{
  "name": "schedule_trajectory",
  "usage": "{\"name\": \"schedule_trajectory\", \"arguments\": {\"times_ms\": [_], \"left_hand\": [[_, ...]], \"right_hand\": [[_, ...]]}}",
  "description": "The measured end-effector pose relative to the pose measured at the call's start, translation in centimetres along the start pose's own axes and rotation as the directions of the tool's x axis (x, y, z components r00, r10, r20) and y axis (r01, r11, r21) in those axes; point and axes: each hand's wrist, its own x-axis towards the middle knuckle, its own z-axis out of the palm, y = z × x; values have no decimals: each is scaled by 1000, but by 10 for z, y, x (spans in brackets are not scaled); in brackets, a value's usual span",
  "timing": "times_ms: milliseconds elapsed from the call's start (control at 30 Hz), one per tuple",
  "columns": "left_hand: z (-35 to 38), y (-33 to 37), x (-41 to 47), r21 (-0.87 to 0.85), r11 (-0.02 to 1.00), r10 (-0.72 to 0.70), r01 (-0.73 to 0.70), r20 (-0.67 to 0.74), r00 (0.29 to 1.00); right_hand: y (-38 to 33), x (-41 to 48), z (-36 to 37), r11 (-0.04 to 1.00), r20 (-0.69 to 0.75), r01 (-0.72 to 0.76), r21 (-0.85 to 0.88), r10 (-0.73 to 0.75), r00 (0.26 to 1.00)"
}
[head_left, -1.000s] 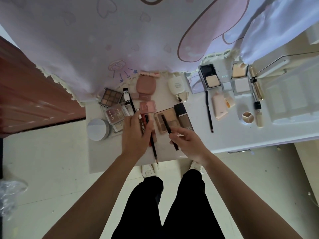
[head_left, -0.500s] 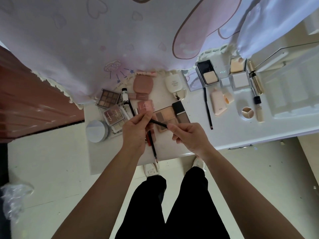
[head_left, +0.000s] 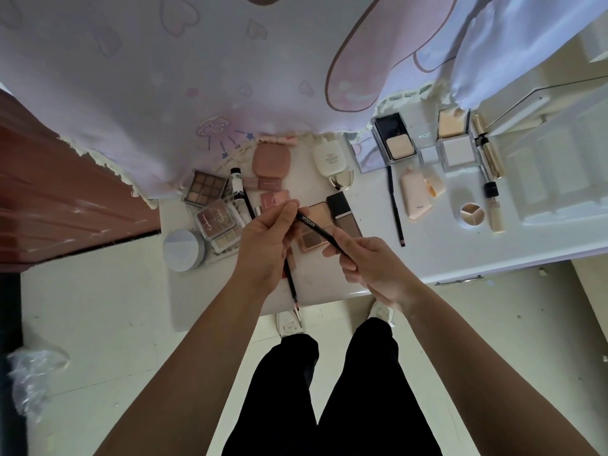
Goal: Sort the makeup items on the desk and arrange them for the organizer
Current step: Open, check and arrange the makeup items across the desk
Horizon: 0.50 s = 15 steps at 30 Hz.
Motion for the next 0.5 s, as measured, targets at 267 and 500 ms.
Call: {"name": "schedule_trajectory", "arguments": {"times_ms": [267,500], "left_hand": [[21,-3,-7,-181,983,-49,16,-183,982],[51,20,-30,-217,975,26,-50,-114,993]], "right_hand": [[-3,-5,1,808,-282,381,-450,-533,798],[-42,-32,-4,976,-122,142,-165,-163,979]]}}
